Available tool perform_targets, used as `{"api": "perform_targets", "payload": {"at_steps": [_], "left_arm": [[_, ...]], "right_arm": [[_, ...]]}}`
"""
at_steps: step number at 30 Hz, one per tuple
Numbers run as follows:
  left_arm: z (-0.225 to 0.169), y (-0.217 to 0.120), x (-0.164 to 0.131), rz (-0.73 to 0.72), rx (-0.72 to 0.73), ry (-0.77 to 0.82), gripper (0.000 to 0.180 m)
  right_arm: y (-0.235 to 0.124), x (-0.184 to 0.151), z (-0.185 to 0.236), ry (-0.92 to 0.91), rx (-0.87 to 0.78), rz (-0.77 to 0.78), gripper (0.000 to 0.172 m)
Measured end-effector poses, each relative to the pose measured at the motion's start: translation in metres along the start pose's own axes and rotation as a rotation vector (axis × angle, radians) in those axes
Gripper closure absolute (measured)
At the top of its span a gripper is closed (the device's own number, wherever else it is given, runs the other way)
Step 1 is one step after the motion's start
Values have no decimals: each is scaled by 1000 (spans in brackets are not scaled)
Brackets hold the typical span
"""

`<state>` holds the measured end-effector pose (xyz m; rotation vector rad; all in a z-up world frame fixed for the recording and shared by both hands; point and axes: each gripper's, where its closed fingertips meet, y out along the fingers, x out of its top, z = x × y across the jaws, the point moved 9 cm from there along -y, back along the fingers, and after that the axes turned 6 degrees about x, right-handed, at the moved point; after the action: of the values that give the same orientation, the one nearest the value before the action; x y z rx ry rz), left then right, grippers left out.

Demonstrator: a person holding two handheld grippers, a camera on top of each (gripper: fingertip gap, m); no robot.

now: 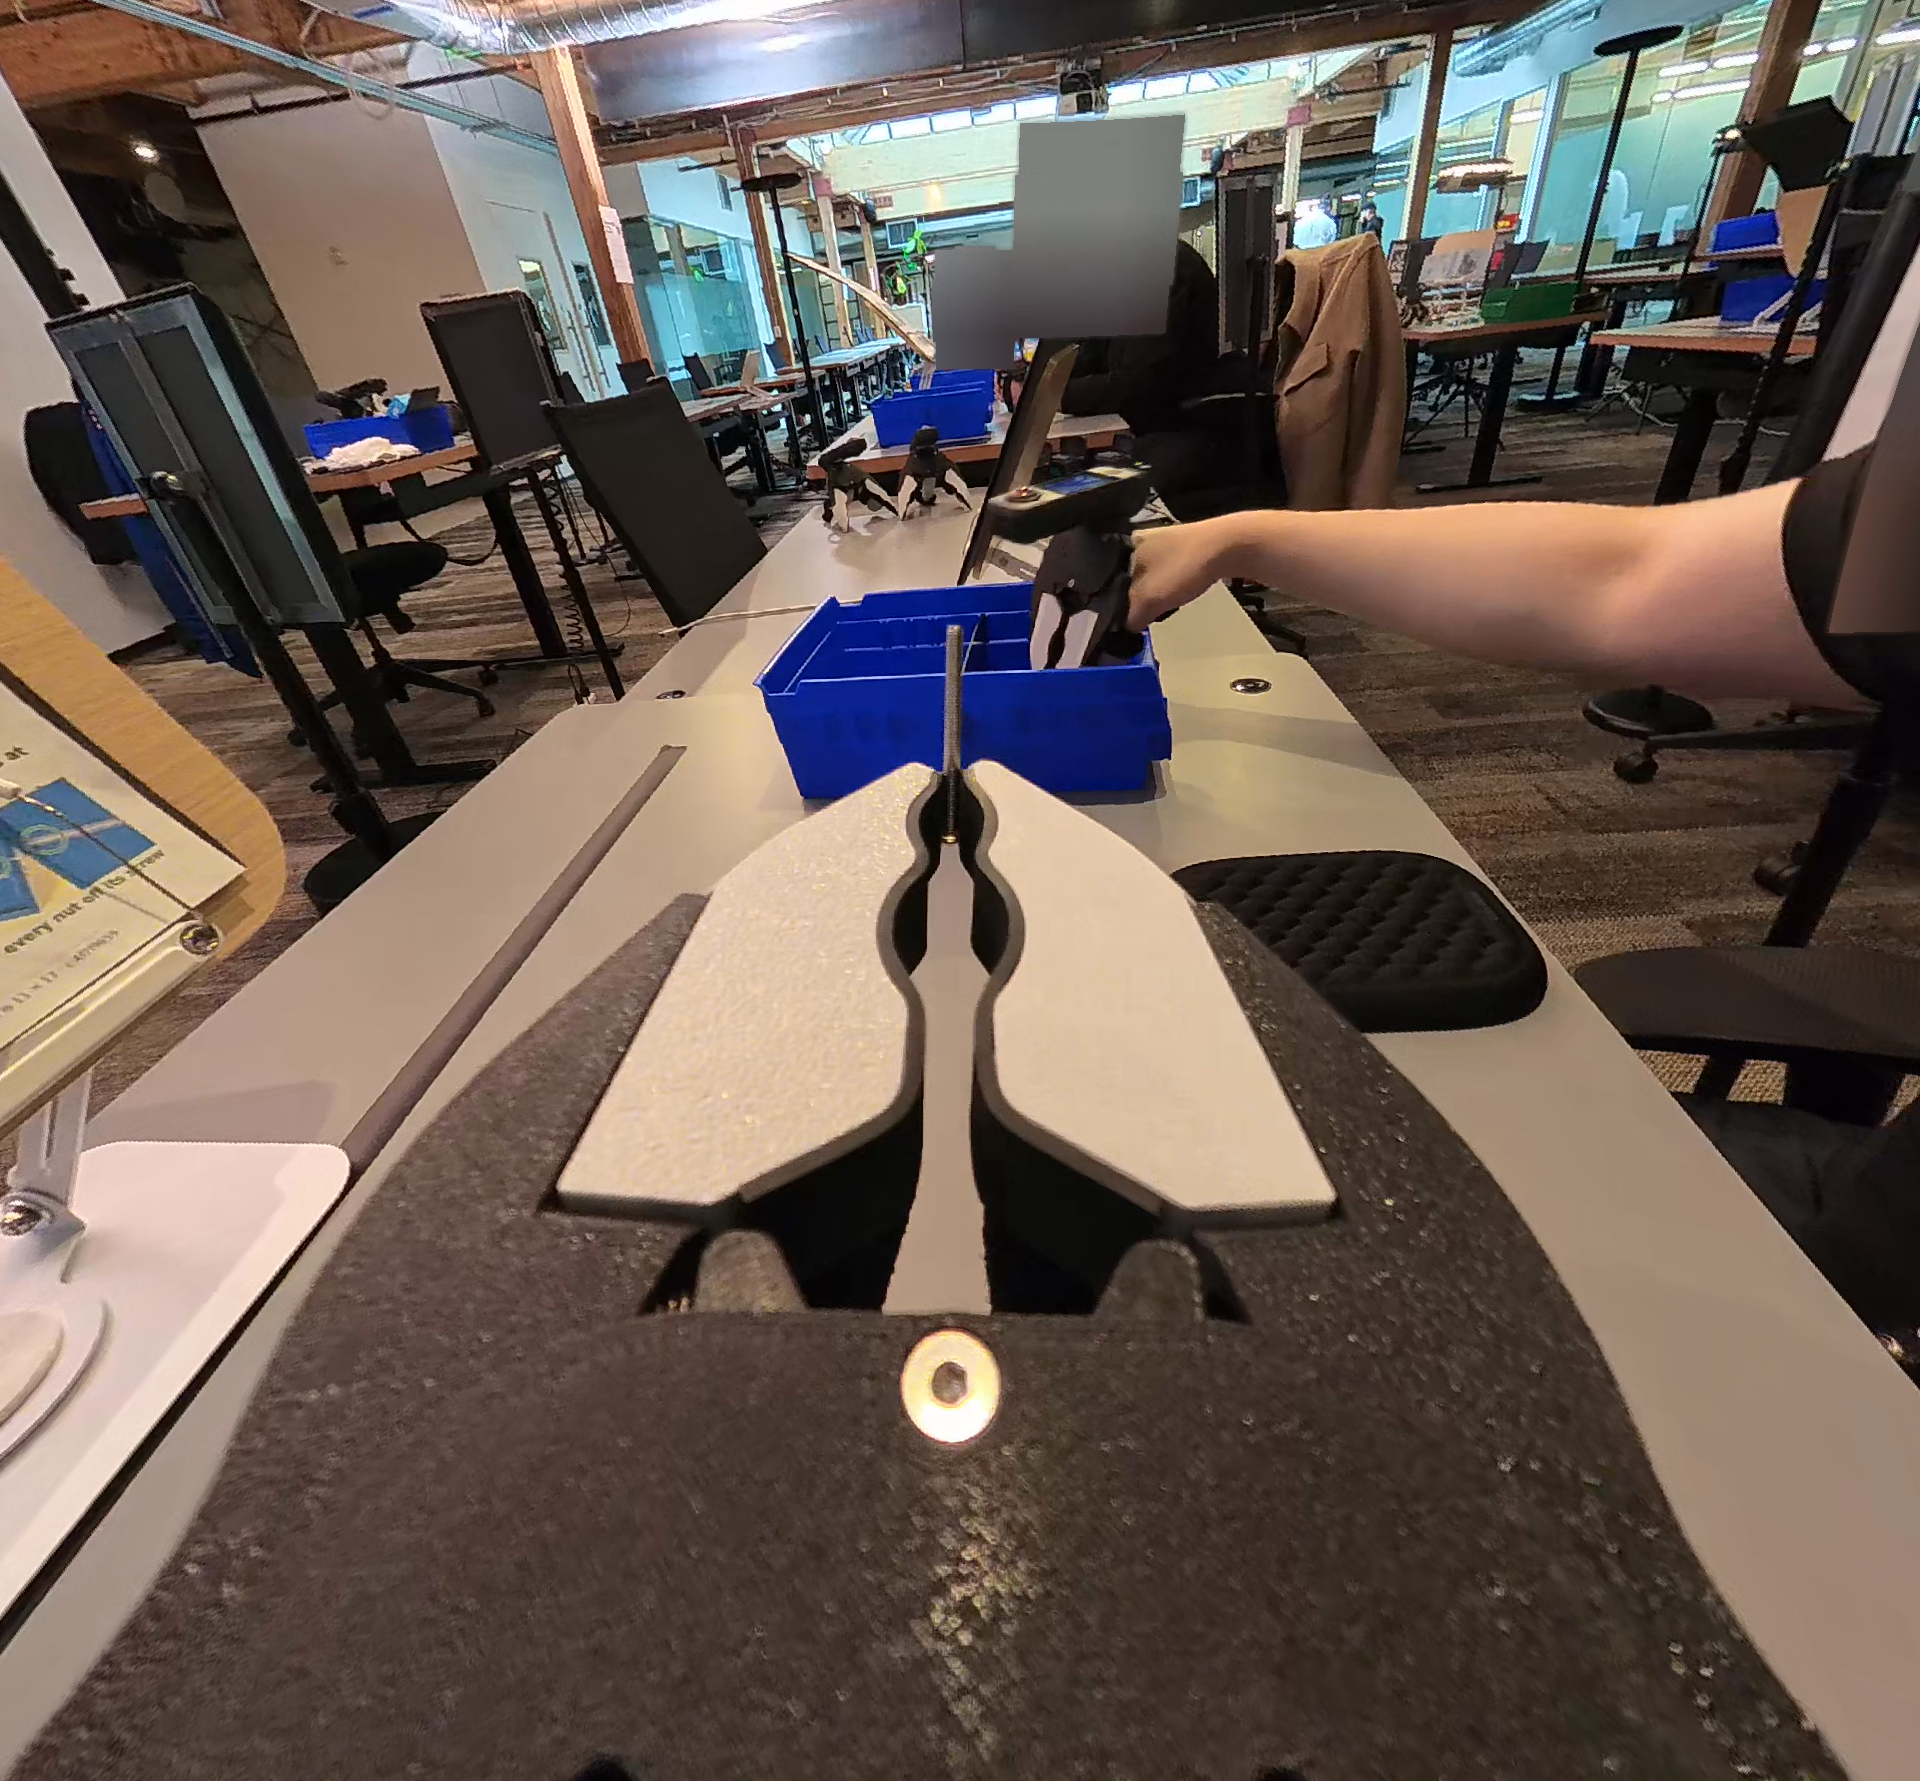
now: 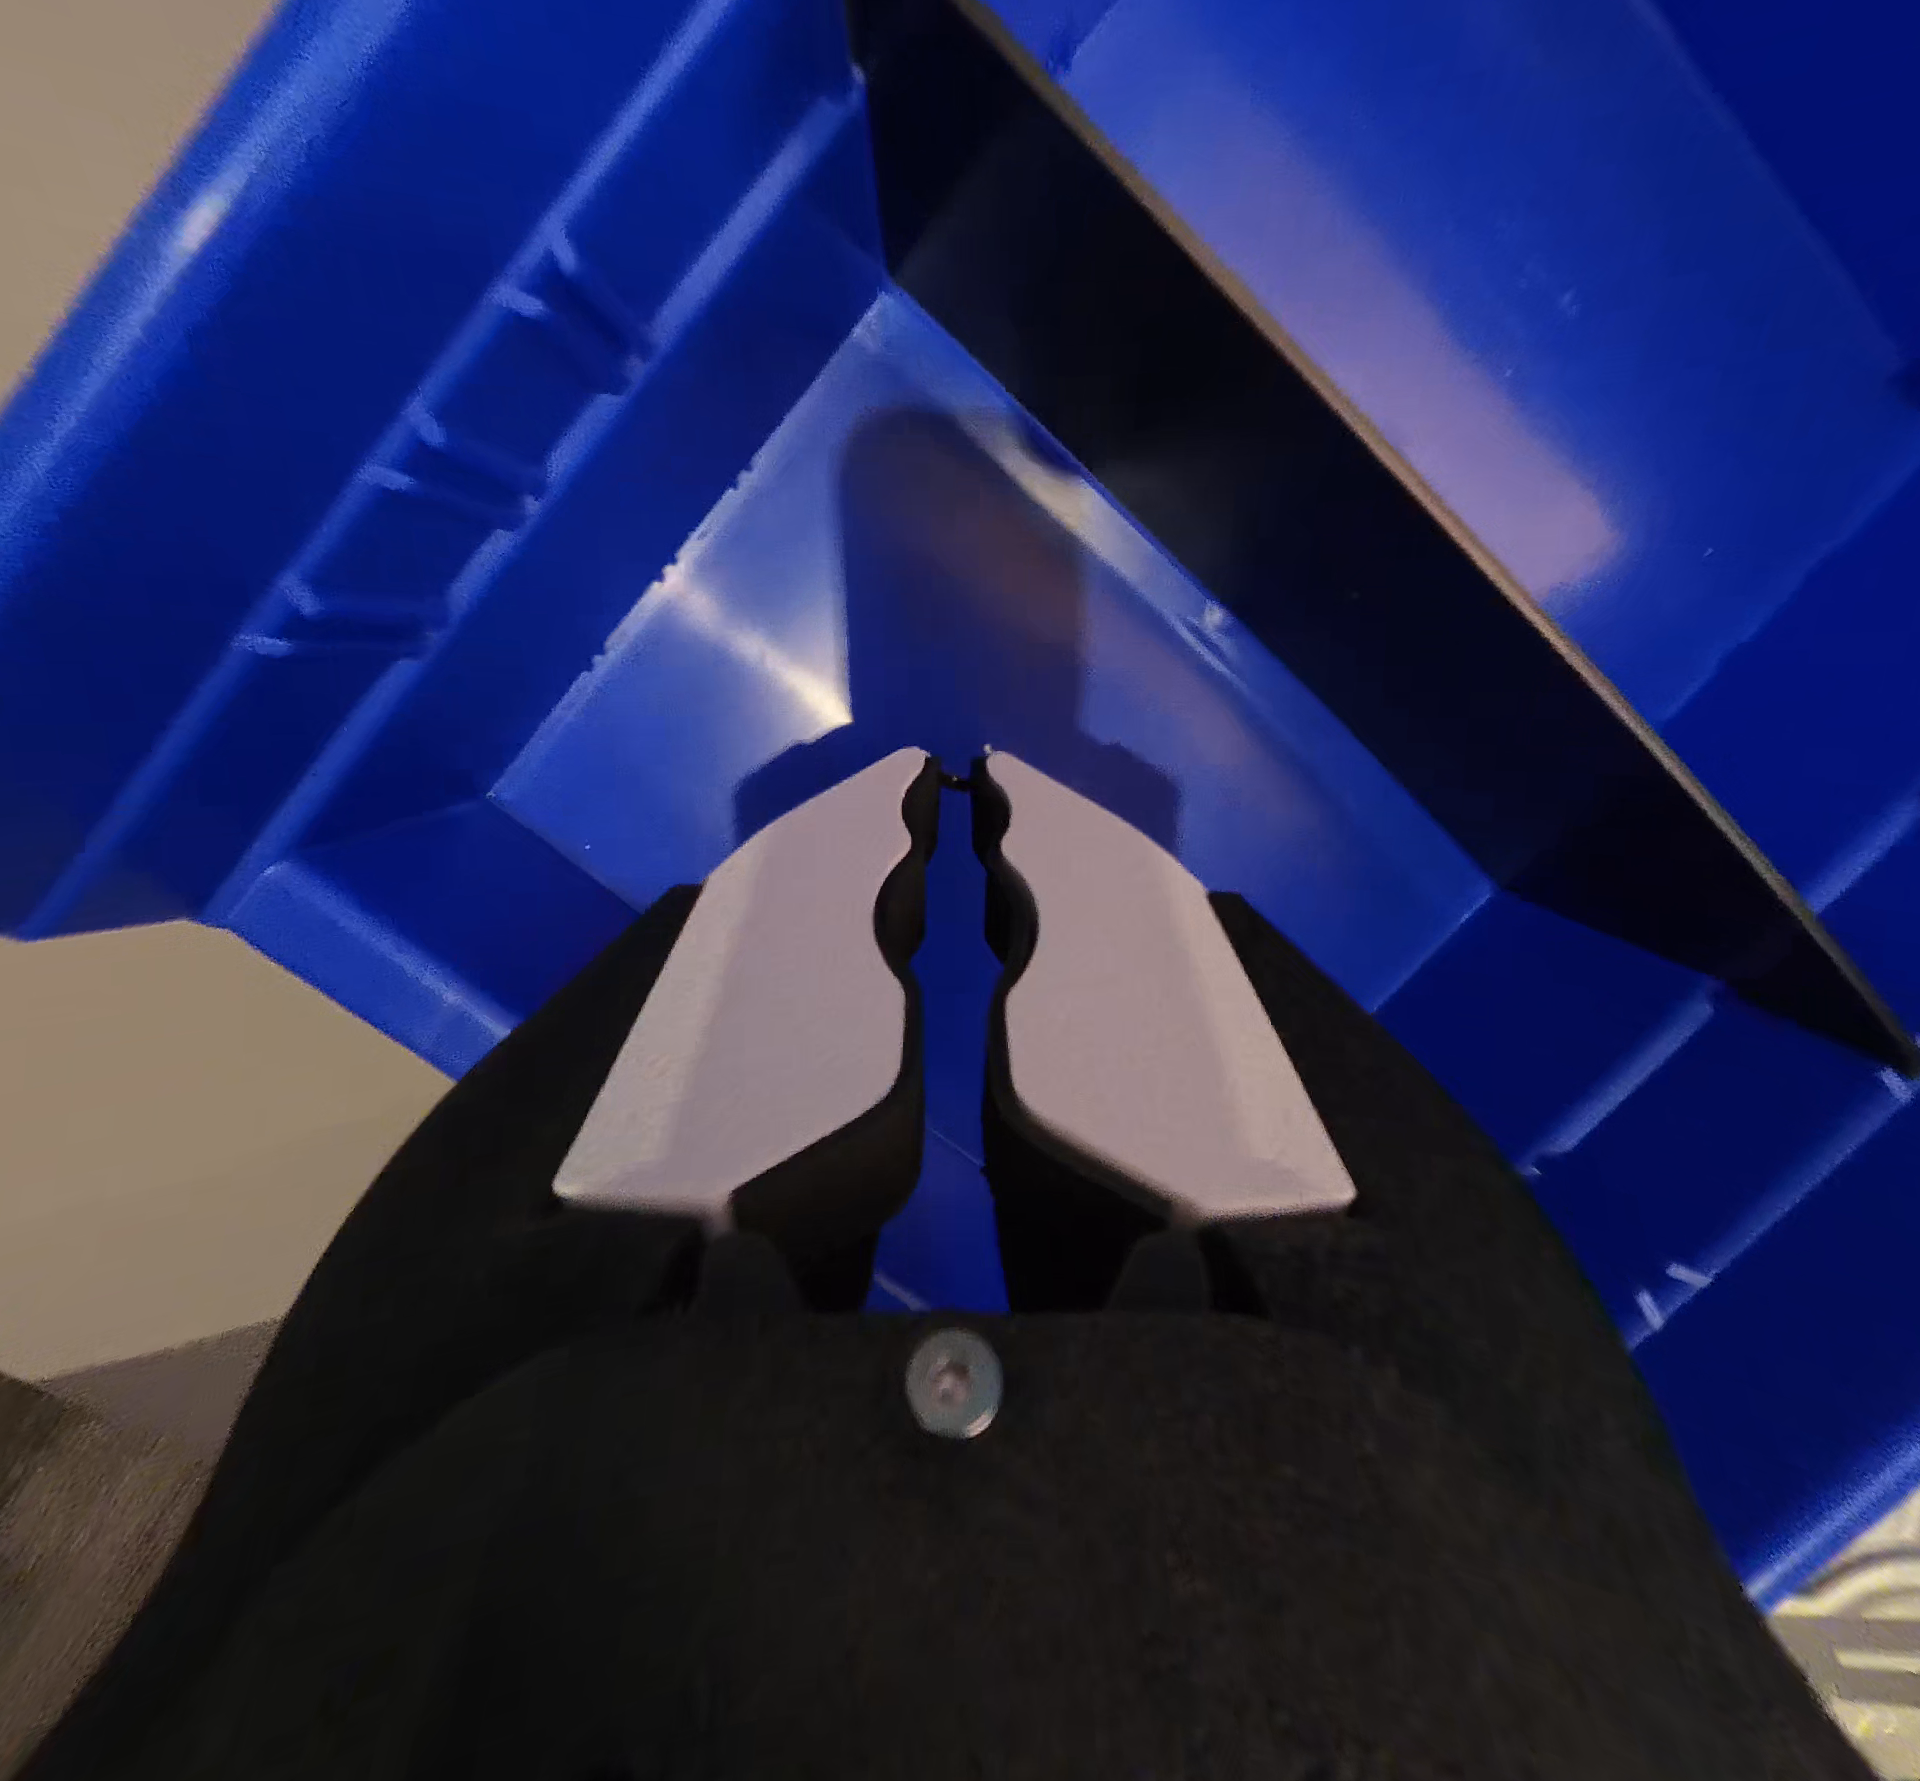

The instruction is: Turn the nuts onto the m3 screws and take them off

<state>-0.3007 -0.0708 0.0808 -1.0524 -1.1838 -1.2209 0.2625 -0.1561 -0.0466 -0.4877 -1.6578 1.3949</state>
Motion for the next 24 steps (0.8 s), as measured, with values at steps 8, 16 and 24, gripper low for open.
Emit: {"api": "perform_targets", "payload": {"at_steps": [8, 16, 24], "left_arm": [[-1, 5, -4, 37, -3, 5, 178], [0, 4, -4, 38, -3, 2, 178], [-1, 3, -2, 36, -2, 4, 178]], "right_arm": [[16, -3, -12, 32, 39, 62, 165], [22, -5, -14, -1, 23, 99, 165], [3, -6, -15, 16, -16, 54, 159]]}}
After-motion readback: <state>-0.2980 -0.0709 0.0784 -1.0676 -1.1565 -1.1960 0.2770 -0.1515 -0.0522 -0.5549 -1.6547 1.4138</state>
